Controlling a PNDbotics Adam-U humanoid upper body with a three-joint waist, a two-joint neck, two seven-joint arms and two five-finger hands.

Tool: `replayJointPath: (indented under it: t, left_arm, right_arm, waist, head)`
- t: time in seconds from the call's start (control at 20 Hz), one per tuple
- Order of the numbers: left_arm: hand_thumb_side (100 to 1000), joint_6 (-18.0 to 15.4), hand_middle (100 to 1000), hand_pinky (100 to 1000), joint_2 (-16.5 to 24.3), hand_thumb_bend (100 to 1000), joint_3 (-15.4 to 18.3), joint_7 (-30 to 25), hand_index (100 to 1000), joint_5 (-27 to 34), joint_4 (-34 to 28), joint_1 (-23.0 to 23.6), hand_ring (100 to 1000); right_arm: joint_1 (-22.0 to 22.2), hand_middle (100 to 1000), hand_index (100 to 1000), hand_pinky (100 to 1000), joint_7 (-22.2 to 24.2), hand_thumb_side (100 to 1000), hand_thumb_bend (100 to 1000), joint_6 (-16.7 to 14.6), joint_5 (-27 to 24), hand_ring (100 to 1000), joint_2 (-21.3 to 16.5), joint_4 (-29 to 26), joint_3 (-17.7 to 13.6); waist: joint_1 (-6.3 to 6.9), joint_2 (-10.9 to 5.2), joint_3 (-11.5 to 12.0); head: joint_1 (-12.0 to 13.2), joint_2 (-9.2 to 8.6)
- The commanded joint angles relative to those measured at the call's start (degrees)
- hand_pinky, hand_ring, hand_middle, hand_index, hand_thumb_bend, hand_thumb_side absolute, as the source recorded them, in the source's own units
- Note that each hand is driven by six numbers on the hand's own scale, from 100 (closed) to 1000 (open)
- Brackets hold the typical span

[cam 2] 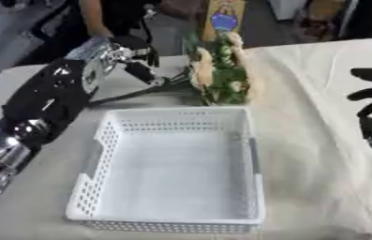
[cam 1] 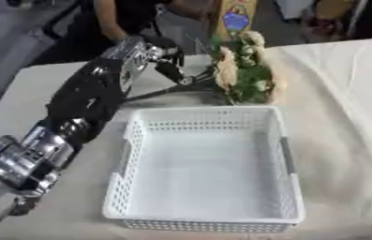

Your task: Pick up objects on the table and place them in the box.

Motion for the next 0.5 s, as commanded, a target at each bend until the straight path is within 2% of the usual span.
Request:
replayJointPath:
  t: [0.05, 0.15, 0.4, 0.5]
  left_arm:
    - [726, 0.35, 713, 906, 1.43, 934, 1.32, 1.49, 794, -1.07, 0.24, -0.68, 801]
    - [723, 0.89, 713, 906, 1.07, 928, 1.86, 2.29, 799, -1.82, 0.82, -0.58, 801]
    - [719, 5.64, 713, 894, -1.08, 902, 6.23, 6.92, 800, -5.70, 5.04, -0.63, 795]
    - [719, 6.45, 714, 893, -1.42, 897, 7.20, 8.50, 801, -6.55, 6.41, -0.53, 794]
  right_arm:
    - [-1.25, 983, 1000, 669, 0.52, 303, 100, -0.44, -0.32, 825, -0.33, -1.12, 0.14]
    - [-1.47, 982, 1000, 669, 0.60, 301, 100, -0.52, -0.39, 824, -0.17, -1.23, 0.22]
    - [-2.47, 982, 1000, 670, 1.14, 296, 100, -0.80, -0.77, 824, 0.74, -1.65, 0.81]
    - [-2.91, 982, 1000, 670, 1.29, 296, 100, -0.86, -0.94, 824, 1.07, -1.86, 0.92]
  waist:
    - [-0.56, -0.27, -0.23]
    - [-0.68, 0.01, -0.56]
    - [-1.38, 1.16, -2.19]
    - [-1.55, 1.69, -2.70]
  head:
    - [-0.18, -0.09]
    - [0.21, -0.09]
    - [1.85, -0.16]
    - [2.03, -0.66]
